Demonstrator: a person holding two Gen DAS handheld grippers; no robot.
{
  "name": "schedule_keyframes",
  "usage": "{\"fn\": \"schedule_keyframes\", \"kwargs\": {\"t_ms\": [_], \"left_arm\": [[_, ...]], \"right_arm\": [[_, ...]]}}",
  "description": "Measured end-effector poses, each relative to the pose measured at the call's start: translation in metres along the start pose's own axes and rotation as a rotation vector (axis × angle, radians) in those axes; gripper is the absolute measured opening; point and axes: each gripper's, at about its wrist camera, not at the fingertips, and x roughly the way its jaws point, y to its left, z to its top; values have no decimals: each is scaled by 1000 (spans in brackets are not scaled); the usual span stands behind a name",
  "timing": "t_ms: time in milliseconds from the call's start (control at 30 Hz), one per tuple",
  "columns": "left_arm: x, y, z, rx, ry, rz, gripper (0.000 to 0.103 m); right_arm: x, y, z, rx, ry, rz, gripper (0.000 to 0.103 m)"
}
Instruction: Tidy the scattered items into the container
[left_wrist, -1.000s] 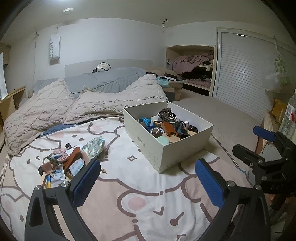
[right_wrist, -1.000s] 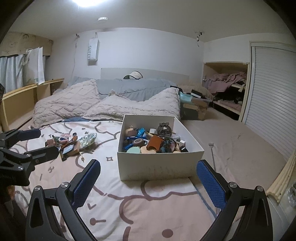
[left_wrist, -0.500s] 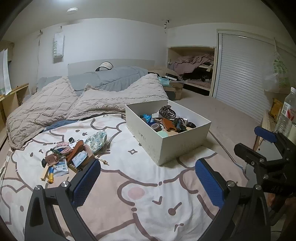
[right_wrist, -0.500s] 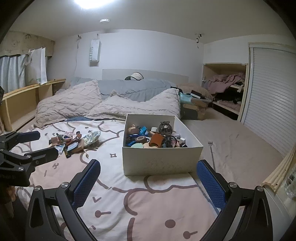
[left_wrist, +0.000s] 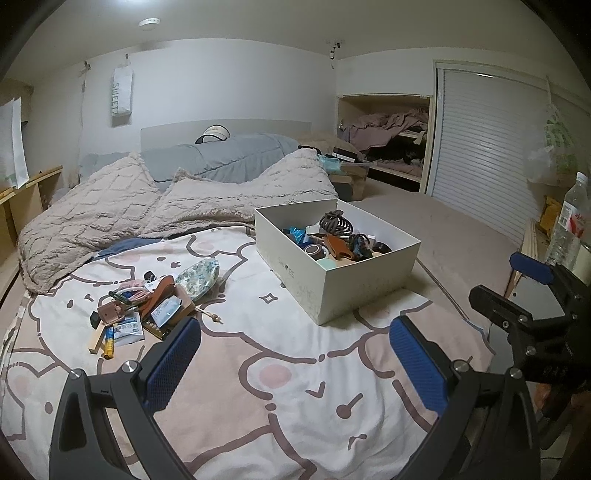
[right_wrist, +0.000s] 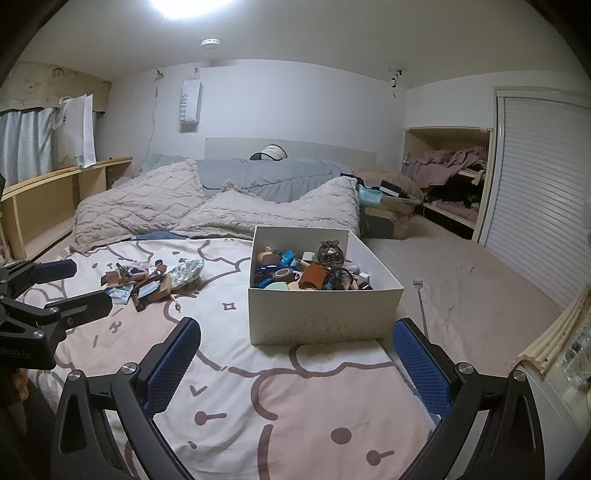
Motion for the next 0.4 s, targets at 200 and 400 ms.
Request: {"fn": "schedule_keyframes", "kwargs": {"t_ms": [200, 400], "left_arm": [[-1, -1, 0, -5, 1, 3, 103], [-2, -3, -1, -13, 9, -1, 103]], "right_arm": [[-2, 2, -1, -8, 0, 1, 103], [-3, 2, -2, -2, 3, 3, 103]]}}
